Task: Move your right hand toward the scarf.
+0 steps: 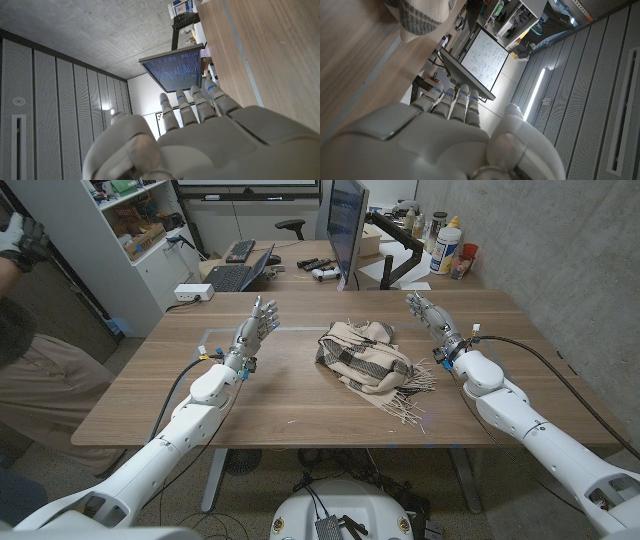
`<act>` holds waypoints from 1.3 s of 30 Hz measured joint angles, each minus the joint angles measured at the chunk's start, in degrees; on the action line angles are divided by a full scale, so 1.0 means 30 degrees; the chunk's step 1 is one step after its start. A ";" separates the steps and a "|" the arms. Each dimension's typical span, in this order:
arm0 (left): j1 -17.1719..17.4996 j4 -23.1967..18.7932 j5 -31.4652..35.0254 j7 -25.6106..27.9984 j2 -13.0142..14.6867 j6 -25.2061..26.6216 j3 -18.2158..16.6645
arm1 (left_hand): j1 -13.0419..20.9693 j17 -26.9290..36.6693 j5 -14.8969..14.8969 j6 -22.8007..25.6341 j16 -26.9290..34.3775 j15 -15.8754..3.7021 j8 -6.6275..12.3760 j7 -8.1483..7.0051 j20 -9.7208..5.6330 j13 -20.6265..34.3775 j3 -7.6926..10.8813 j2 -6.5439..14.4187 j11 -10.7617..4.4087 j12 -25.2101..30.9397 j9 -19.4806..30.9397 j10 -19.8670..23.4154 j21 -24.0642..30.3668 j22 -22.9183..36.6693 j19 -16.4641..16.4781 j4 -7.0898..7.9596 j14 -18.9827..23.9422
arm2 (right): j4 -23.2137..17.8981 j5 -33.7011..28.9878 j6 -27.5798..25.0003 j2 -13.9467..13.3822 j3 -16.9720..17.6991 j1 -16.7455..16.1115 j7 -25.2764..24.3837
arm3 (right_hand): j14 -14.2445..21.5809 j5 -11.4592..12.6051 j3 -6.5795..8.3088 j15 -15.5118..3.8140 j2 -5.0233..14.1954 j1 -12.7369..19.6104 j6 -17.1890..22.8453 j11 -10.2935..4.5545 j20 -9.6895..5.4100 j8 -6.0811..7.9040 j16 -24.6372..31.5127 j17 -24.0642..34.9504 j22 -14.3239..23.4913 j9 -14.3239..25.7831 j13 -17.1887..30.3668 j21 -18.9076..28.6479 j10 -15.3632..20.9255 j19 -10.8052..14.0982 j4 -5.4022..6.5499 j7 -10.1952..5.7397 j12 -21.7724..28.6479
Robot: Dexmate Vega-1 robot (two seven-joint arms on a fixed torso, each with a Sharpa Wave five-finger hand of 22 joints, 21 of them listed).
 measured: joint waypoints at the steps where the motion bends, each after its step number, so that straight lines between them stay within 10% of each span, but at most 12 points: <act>1: -0.0016 0.0017 -0.0011 -0.0031 0.0005 0.0000 0.0000 | 0.0000 -0.0001 0.0000 0.0032 0.0000 0.0000 0.0000 -0.0032 0.0000 0.0001 0.0000 0.0000 0.0000 0.0000 0.0000 0.0000 0.0000 0.0000 0.0000 0.0000 0.0000 | 0.0020 -0.0096 0.0011 -0.0004 -0.0032 0.0040 -0.0011 | 0.0000 0.0000 0.0000 0.0000 0.0000 0.0000 0.0000 0.0000 0.0000 0.0000 0.0000 0.0001 0.0000 0.0000 -0.0001 0.0000 0.0000 0.0000 0.0000 0.0000 -0.0001; 39: -0.0632 0.0790 -0.0184 -0.0854 0.0061 0.0071 0.0034 | 0.0000 -0.0001 -0.0006 0.0329 0.0000 0.0001 0.0146 0.0066 0.0000 0.0000 0.0000 0.0000 0.0097 0.0076 -0.0002 0.0307 0.0000 -0.0001 0.0000 0.0000 0.0000 | -0.0583 -0.2986 0.0640 -0.0470 -0.0619 0.0482 -0.0986 | -0.0919 0.0000 0.0236 0.0037 -0.0051 0.0352 -0.0108 -0.0204 0.0070 0.0000 -0.0092 0.0005 -0.0002 -0.0001 -0.0003 -0.0111 -0.0206 -0.0614 -0.0240 -0.0107 -0.0148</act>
